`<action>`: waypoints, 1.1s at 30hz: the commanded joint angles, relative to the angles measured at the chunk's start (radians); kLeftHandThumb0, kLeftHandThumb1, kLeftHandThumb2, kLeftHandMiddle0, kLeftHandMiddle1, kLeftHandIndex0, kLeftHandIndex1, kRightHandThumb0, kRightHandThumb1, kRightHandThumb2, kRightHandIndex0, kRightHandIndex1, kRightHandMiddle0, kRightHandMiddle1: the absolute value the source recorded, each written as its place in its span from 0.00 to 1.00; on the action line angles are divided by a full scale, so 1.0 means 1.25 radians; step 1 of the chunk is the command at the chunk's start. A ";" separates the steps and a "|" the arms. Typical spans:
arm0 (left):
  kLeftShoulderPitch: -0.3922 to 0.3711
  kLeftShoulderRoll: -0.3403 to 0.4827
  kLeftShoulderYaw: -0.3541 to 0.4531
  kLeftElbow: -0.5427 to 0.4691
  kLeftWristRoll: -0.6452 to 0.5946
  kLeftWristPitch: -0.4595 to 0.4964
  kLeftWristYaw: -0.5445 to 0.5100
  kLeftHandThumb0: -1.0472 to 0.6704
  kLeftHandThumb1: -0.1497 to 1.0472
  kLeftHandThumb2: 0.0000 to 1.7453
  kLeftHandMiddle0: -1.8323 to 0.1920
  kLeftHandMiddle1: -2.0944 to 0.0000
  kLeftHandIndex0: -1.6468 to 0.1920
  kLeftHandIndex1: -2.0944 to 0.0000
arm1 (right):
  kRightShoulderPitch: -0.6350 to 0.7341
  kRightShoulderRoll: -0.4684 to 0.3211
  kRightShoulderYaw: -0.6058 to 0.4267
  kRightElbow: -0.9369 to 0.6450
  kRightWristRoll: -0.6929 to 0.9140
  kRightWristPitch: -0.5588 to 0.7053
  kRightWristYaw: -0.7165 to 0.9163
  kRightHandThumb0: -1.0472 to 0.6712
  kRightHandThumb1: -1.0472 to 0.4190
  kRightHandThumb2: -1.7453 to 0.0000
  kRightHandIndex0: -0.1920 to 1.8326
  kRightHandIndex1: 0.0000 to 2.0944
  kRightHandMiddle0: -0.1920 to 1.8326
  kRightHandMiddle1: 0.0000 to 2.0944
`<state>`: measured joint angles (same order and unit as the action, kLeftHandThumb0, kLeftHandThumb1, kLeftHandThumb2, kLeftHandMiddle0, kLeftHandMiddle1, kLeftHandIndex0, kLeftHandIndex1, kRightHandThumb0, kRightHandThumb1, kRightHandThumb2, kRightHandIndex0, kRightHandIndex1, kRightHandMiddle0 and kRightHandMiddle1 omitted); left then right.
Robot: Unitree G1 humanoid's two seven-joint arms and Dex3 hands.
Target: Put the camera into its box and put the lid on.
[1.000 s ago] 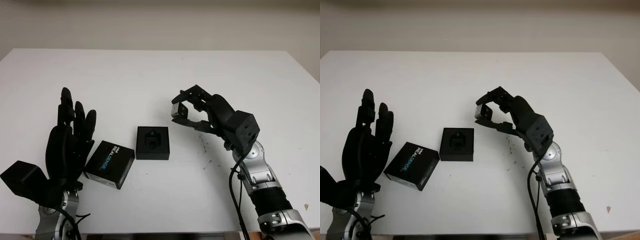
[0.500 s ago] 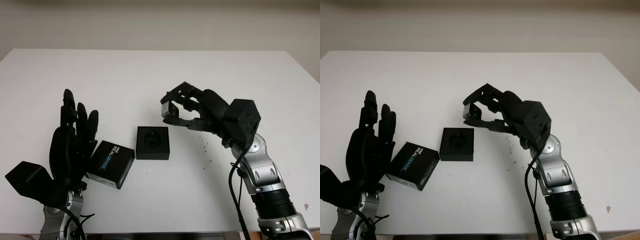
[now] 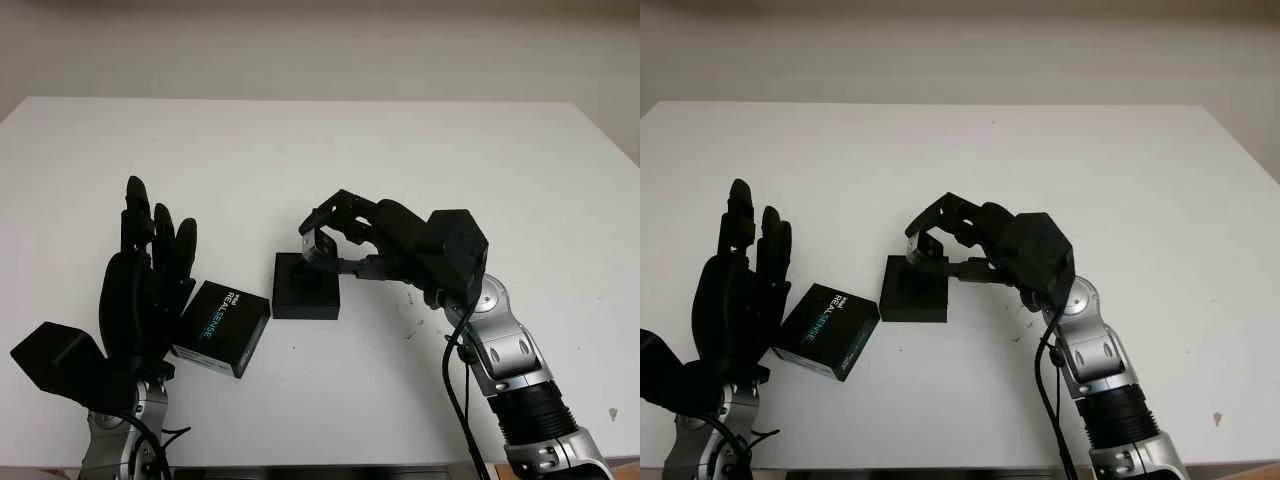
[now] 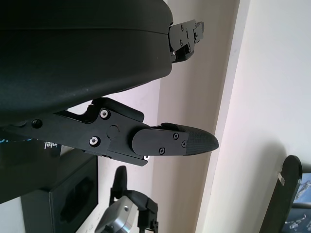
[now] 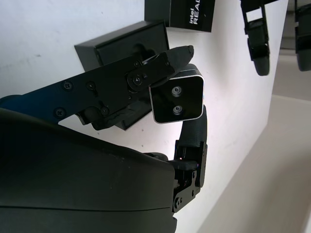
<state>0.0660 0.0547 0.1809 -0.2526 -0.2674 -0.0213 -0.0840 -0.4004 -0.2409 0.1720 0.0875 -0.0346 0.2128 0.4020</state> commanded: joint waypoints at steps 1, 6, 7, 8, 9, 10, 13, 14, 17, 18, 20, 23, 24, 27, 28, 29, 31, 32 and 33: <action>-0.006 -0.001 -0.004 -0.016 0.006 0.006 0.005 0.30 1.00 0.17 1.00 1.00 1.00 1.00 | 0.001 0.005 0.001 -0.021 0.000 -0.003 0.000 0.36 0.07 0.97 0.23 0.02 0.23 0.86; -0.006 -0.002 -0.009 -0.020 0.010 0.008 0.011 0.30 1.00 0.16 1.00 1.00 1.00 1.00 | 0.008 0.010 0.015 -0.008 -0.017 -0.026 -0.008 0.36 0.06 0.97 0.22 0.02 0.22 0.86; -0.006 -0.003 -0.010 -0.021 0.012 0.009 0.013 0.30 1.00 0.16 1.00 1.00 1.00 1.00 | 0.010 0.011 0.018 -0.010 -0.021 -0.019 -0.010 0.37 0.05 0.97 0.22 0.02 0.22 0.85; -0.006 -0.003 -0.011 -0.023 0.014 0.011 0.015 0.30 1.00 0.16 1.00 1.00 1.00 1.00 | 0.011 0.011 0.019 -0.012 -0.025 -0.014 -0.011 0.37 0.05 0.97 0.22 0.02 0.21 0.85; -0.005 -0.004 -0.012 -0.024 0.013 0.012 0.017 0.30 1.00 0.16 1.00 1.00 1.00 1.00 | 0.013 0.013 0.020 -0.013 -0.028 -0.011 -0.013 0.37 0.05 0.97 0.21 0.02 0.21 0.84; -0.005 -0.004 -0.012 -0.025 0.014 0.013 0.018 0.30 1.00 0.16 1.00 1.00 1.00 1.00 | 0.014 0.014 0.021 -0.013 -0.031 -0.010 -0.014 0.37 0.05 0.97 0.21 0.02 0.21 0.84; -0.004 -0.005 -0.013 -0.025 0.013 0.013 0.019 0.30 1.00 0.16 1.00 1.00 1.00 1.00 | 0.017 0.018 0.025 -0.006 -0.036 -0.016 -0.017 0.38 0.05 0.97 0.21 0.02 0.20 0.84; -0.004 -0.005 -0.013 -0.025 0.011 0.012 0.018 0.30 1.00 0.16 1.00 1.00 1.00 1.00 | 0.017 0.020 0.025 -0.003 -0.038 -0.018 -0.019 0.38 0.05 0.97 0.21 0.02 0.21 0.84; -0.003 -0.005 -0.013 -0.023 0.015 0.011 0.020 0.30 1.00 0.16 1.00 1.00 1.00 1.00 | 0.019 0.026 0.028 0.009 -0.040 -0.031 -0.025 0.38 0.05 0.97 0.21 0.02 0.20 0.85; -0.003 -0.005 -0.013 -0.022 0.016 0.011 0.021 0.30 1.00 0.16 1.00 1.00 1.00 1.00 | 0.019 0.027 0.029 0.013 -0.043 -0.036 -0.027 0.38 0.05 0.97 0.21 0.02 0.20 0.85; -0.003 -0.006 -0.013 -0.022 0.015 0.010 0.022 0.30 1.00 0.16 1.00 1.00 1.00 1.00 | 0.017 0.028 0.032 0.025 -0.049 -0.049 -0.030 0.38 0.05 0.97 0.21 0.02 0.20 0.85; -0.004 -0.009 -0.014 -0.021 0.014 0.009 0.023 0.30 1.00 0.15 1.00 1.00 1.00 1.00 | 0.014 0.030 0.033 0.049 -0.057 -0.074 -0.035 0.38 0.05 0.97 0.21 0.02 0.20 0.84; -0.003 -0.009 -0.014 -0.021 0.015 0.009 0.024 0.30 1.00 0.15 1.00 1.00 1.00 1.00 | 0.013 0.030 0.034 0.058 -0.061 -0.083 -0.037 0.38 0.05 0.97 0.21 0.02 0.20 0.84; -0.003 -0.010 -0.016 -0.021 0.020 0.010 0.025 0.30 1.00 0.15 1.00 1.00 1.00 1.00 | 0.010 0.030 0.036 0.078 -0.069 -0.104 -0.042 0.38 0.05 0.97 0.21 0.02 0.20 0.83; -0.002 -0.010 -0.017 -0.021 0.023 0.010 0.027 0.30 1.00 0.15 1.00 1.00 1.00 1.00 | 0.009 0.029 0.037 0.085 -0.073 -0.112 -0.045 0.38 0.05 0.97 0.21 0.02 0.21 0.83; -0.001 -0.011 -0.017 -0.021 0.024 0.009 0.027 0.30 1.00 0.15 1.00 1.00 1.00 1.00 | 0.008 0.029 0.038 0.095 -0.077 -0.124 -0.049 0.38 0.05 0.97 0.21 0.02 0.21 0.83; -0.001 -0.013 -0.017 -0.019 0.025 0.007 0.028 0.30 1.00 0.15 1.00 1.00 1.00 1.00 | 0.006 0.029 0.038 0.113 -0.084 -0.143 -0.053 0.38 0.05 0.97 0.21 0.02 0.21 0.83; -0.001 -0.013 -0.017 -0.018 0.024 0.006 0.026 0.30 1.00 0.15 1.00 1.00 1.00 1.00 | 0.005 0.029 0.038 0.121 -0.086 -0.153 -0.055 0.38 0.05 0.97 0.21 0.02 0.22 0.83; -0.001 -0.013 -0.017 -0.018 0.024 0.006 0.025 0.30 1.00 0.15 1.00 1.00 1.00 1.00 | 0.005 0.029 0.039 0.127 -0.090 -0.163 -0.058 0.38 0.05 0.97 0.21 0.02 0.22 0.84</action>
<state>0.0658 0.0374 0.1624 -0.2621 -0.2429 -0.0073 -0.0515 -0.3774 -0.2073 0.2214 0.2340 -0.1444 0.0283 0.3348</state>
